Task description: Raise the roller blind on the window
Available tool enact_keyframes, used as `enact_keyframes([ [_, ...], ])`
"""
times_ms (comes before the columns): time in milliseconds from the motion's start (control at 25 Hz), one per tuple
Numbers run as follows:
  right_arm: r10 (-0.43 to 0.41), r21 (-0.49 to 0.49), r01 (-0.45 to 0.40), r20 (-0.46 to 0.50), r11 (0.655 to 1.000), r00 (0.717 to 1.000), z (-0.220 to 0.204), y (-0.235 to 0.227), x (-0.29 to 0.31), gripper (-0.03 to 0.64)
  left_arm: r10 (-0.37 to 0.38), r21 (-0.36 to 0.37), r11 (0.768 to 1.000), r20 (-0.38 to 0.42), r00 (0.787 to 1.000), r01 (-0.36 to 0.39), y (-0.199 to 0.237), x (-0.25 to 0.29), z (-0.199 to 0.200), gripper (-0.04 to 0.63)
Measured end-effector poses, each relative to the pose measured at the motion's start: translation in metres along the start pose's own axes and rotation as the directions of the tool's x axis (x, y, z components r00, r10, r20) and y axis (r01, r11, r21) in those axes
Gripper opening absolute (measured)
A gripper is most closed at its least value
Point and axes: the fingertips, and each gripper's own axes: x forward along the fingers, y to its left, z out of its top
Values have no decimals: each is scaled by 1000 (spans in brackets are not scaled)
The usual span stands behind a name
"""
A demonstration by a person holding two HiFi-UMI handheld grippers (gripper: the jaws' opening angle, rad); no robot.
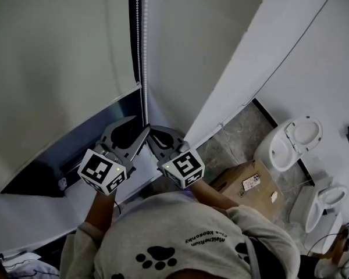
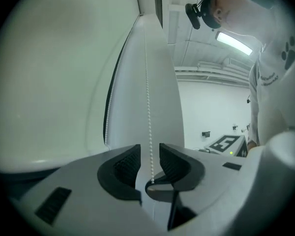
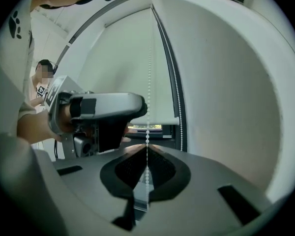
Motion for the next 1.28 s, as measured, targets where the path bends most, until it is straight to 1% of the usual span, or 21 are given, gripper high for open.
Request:
enact_keyframes([
  [160, 4, -7, -5, -7, 1000, 1000, -4, 1, 2, 11, -17, 10, 1000, 32, 999, 16, 3, 9, 24, 124],
  [320, 8, -10, -8, -5, 1000, 1000, 0, 4, 0, 11, -29, 43, 999, 39, 999, 27, 1, 15, 52, 115],
  [440, 12, -14, -12, -3, 1000, 1000, 2, 4, 1, 11, -35, 67, 997, 37, 999, 32, 2, 20, 66, 104],
  [560, 13, -18, -13, -4, 1000, 1000, 2, 5, 0, 11, -43, 82, 996, 46, 998, 39, 0, 22, 78, 89],
  [680, 13, -29, -14, -3, 999, 1000, 3, 5, -2, 11, -56, 92, 994, 59, 997, 51, -2, 24, 91, 58],
  [800, 17, -36, -17, -3, 999, 1000, 2, 7, 1, 11, -59, 106, 993, 48, 997, 54, 0, 24, 94, 35],
  [880, 17, -36, -17, -3, 999, 1000, 1, 8, 2, 11, -68, 94, 994, 43, 997, 63, 0, 23, 92, 25],
  [960, 15, -33, -15, 1, 999, 1000, 1, 7, 1, 11, -83, 79, 994, 37, 996, 79, -1, 23, 92, 21],
  [1120, 6, -38, -6, 6, 999, 1000, 0, 4, -2, 11, -93, 92, 991, 12, 996, 92, -3, 23, 92, 17],
  [1280, -7, -44, 8, 14, 999, 1000, -2, 4, 1, 11, -98, 56, 994, 30, 995, 96, 1, 20, 89, 17],
])
